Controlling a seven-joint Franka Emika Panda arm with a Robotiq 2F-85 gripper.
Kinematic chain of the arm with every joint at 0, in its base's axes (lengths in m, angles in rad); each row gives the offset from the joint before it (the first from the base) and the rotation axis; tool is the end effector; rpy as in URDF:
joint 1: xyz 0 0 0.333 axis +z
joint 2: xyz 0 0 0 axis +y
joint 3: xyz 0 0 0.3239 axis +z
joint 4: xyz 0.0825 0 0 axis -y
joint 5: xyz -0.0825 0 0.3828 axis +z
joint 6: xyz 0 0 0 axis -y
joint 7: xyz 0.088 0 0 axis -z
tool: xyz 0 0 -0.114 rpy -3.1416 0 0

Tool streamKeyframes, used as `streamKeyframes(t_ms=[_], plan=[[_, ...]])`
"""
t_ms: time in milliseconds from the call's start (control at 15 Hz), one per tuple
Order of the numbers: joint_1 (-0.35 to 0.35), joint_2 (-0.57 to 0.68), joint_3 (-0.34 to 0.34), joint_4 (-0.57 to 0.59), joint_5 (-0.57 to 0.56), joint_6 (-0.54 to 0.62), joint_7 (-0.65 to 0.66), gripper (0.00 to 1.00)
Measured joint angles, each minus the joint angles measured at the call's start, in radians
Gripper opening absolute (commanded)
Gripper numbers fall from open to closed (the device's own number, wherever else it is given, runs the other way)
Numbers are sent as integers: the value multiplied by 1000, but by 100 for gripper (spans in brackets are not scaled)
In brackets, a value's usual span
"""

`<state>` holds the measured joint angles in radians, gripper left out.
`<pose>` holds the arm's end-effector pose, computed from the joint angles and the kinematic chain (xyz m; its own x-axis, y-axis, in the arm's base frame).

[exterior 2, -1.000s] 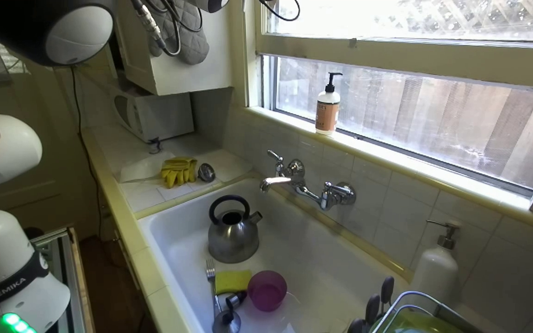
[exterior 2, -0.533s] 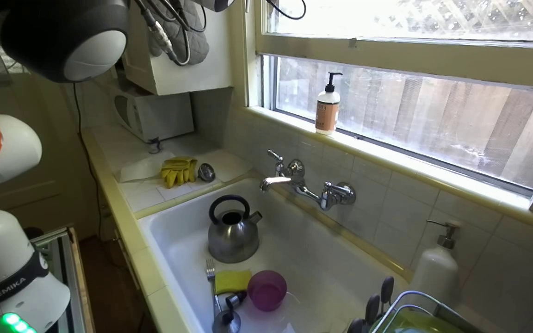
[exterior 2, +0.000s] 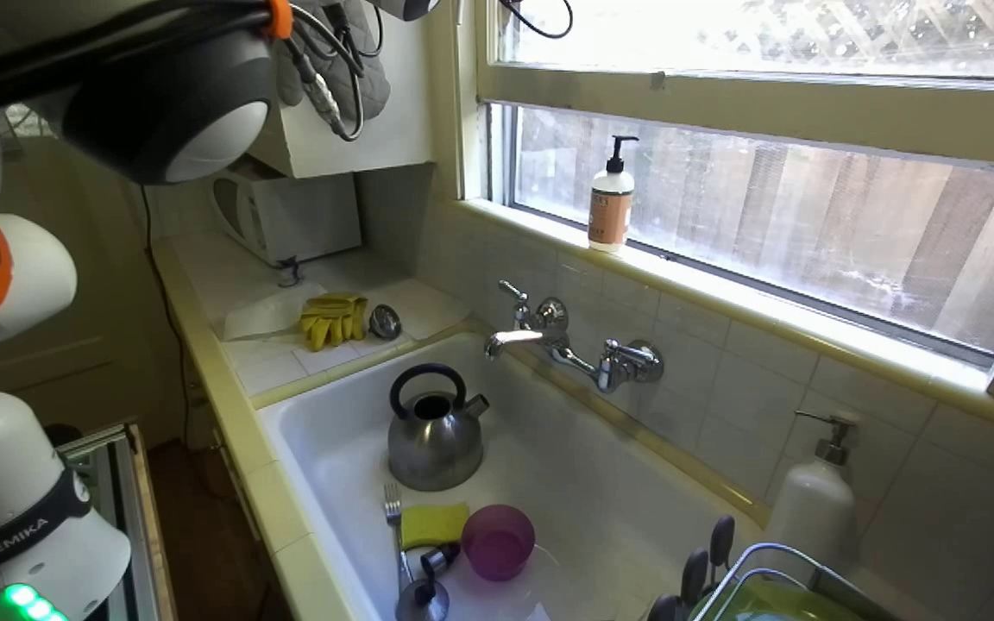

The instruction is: Pull the curtain string

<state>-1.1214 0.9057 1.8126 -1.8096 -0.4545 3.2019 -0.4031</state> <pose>0.5926 0.0882 0.7064 -0.0569 -0.0738 0.9956 0.6907 -0.7230 -0.0142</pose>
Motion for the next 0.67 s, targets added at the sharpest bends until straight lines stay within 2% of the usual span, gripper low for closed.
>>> streamKeyframes(t_ms=[667], plan=[[14, 32, 11, 10, 0, -27, -33, 3]])
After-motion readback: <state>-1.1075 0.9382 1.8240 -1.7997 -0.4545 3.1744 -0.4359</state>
